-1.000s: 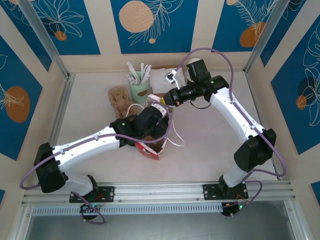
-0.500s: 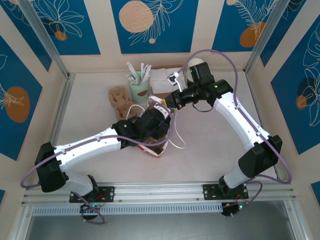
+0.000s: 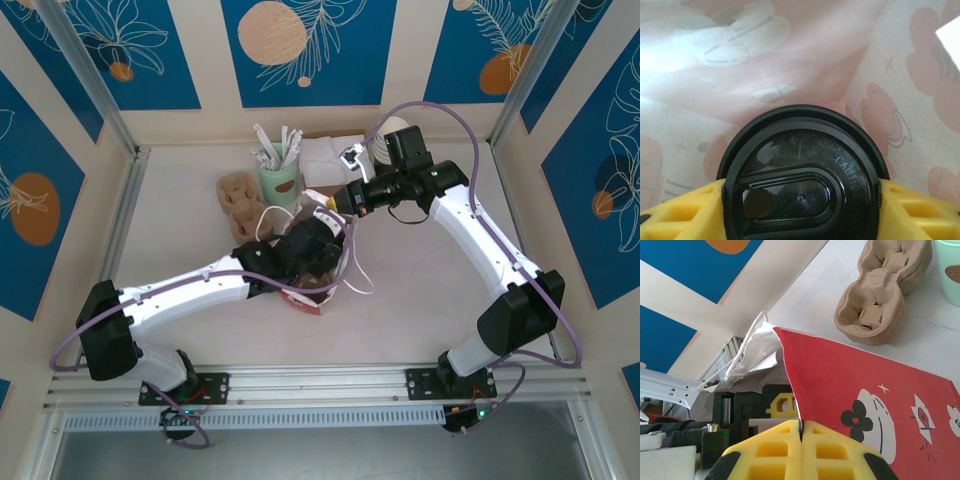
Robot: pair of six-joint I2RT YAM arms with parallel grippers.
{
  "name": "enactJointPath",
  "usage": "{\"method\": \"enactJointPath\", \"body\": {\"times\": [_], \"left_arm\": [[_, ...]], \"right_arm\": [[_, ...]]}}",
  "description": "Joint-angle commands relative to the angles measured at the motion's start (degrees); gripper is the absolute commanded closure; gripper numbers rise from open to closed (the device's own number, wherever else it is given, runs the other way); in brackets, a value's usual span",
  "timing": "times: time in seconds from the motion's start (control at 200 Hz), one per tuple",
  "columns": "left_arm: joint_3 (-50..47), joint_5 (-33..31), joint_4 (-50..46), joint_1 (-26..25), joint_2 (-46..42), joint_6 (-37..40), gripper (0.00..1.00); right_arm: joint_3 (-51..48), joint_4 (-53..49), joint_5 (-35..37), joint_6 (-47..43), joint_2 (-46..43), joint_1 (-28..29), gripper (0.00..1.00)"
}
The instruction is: Pack the takeout coffee
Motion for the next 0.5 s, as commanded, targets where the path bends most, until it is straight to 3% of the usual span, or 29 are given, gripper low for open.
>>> {"method": "enactJointPath", "body": {"times": [0.0, 0.495], "left_arm": [[-1.4, -0.3, 5.4, -0.6, 0.0, 0.6, 0.41], [-2.8, -3.0, 3.4, -0.6, -0.6, -1.4, 0.41]], "right_arm": [[-0.7, 0.9, -4.5, 2.1, -0.6, -0.3, 1.00], [-0.6, 0.2, -5.5, 0.0, -0.9, -0.4, 1.00]]}}
